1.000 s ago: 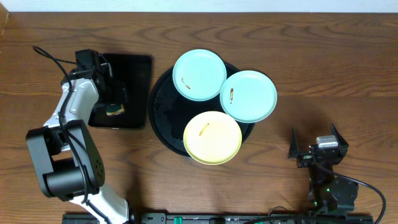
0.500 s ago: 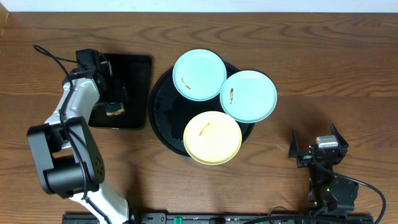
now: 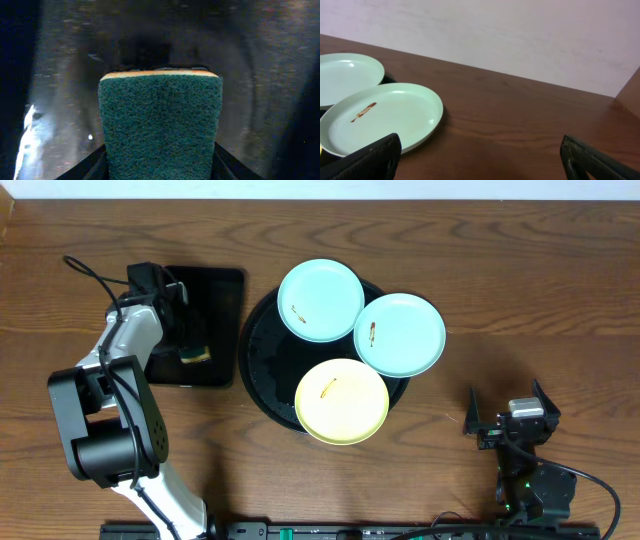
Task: Clean dirty plates on tray and stack at the side
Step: 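Grasp the green sponge with the left gripper and lift it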
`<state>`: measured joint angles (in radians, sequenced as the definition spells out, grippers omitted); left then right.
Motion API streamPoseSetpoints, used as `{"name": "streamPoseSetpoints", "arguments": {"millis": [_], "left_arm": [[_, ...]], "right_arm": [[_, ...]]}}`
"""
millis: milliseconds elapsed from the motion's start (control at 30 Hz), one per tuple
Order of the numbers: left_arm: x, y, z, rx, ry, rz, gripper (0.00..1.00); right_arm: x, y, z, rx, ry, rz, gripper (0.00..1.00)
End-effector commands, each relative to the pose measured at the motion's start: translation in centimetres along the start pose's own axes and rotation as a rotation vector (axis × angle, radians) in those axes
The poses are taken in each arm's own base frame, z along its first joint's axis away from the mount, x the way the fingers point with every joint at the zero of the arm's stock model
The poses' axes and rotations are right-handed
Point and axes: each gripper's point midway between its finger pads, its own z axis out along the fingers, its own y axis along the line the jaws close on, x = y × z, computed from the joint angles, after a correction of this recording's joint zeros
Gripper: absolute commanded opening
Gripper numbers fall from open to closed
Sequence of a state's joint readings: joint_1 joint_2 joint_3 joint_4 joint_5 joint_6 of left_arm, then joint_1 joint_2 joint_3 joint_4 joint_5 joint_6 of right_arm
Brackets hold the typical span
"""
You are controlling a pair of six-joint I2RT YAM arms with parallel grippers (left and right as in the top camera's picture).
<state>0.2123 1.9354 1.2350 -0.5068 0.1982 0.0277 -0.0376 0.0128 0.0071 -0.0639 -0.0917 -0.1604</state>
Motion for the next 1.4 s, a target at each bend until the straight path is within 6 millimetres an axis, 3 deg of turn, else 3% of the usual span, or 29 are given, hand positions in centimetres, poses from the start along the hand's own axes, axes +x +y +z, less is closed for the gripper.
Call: {"name": "streamPoseSetpoints", "arguments": {"millis": [0,200,767,933,1000,1067,1133,1167,1200,1233,1267,1367], "left_arm": [[0.2,-1.1,0.2,0.064,0.006,0.007,0.61],[-0.9,-1.2,0.3,0.065,-0.037,0.015,0.76],[-1.2,-0.3,1.8,0.027,-0.119,0.027,0.73],[-1.3,-0.2,2.2,0.028,-0.150,0.031,0.62],[-1.6,-0.2,2.1,0.028,-0.159,0.033,0.49],[-1.8,-0.2,2.1,0.029,-0.169,0.034,0.27],[-1.9,-0.3,2.1,0.029,-0.174,0.035,0.20],[-2.0,-0.3,2.1,0.029,-0.176,0.035,0.21],[-2.0,-0.3,2.1,0.029,-0.176,0.035,0.39],[-2.0,-0.3,2.0,0.029,-0.176,0.035,0.66],[-2.0,-0.3,2.1,0.029,-0.175,0.035,0.73],[-1.2,-0.2,2.2,0.028,-0.142,0.030,0.76]], "right_arm": [[0.1,0.3,0.0,-0.011,0.002,0.017,0.99],[0.1,0.3,0.0,-0.011,0.002,0.017,0.99],[0.1,0.3,0.0,-0.011,0.002,0.017,0.99],[0.1,0.3,0.0,-0.011,0.002,0.017,0.99],[0.1,0.3,0.0,-0.011,0.002,0.017,0.99],[0.1,0.3,0.0,-0.011,0.002,0.017,0.99],[0.1,0.3,0.0,-0.011,0.002,0.017,0.99],[0.1,0.3,0.0,-0.011,0.002,0.017,0.99],[0.1,0.3,0.0,-0.011,0.002,0.017,0.99],[0.1,0.3,0.0,-0.011,0.002,0.017,0.99],[0.1,0.3,0.0,-0.011,0.002,0.017,0.99],[0.1,0.3,0.0,-0.011,0.002,0.017,0.99]]}}
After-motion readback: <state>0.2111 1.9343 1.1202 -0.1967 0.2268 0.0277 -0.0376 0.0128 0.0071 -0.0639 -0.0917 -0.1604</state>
